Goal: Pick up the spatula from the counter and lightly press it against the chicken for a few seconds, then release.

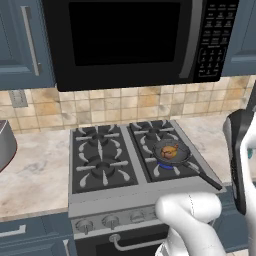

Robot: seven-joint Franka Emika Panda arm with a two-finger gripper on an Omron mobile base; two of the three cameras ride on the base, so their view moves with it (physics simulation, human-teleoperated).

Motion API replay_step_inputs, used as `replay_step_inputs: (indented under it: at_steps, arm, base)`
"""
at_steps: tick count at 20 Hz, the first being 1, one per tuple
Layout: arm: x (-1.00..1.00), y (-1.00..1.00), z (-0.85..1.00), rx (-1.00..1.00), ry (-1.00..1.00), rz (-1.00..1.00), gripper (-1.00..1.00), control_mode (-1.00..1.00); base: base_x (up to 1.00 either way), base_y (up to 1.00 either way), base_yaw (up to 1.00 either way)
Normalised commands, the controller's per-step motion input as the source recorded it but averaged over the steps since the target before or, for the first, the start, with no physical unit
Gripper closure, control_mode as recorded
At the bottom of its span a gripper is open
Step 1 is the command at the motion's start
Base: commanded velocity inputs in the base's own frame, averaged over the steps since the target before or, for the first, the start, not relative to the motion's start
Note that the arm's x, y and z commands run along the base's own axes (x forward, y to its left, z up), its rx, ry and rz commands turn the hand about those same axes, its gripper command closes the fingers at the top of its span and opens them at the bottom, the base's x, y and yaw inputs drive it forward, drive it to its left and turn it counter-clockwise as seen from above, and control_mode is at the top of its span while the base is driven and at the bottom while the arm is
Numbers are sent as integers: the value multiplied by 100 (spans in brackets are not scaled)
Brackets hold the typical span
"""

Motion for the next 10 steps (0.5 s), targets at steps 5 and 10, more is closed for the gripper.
replay_step_inputs:
  at_steps: [5, 10]
  arm:
    - [0, -29, 0, 0, 0, 0, -100, -100]
    - [0, -29, -1, 0, 1, 0, -100, -100]
  base:
    - [0, 0, 0]
    - [0, 0, 0]
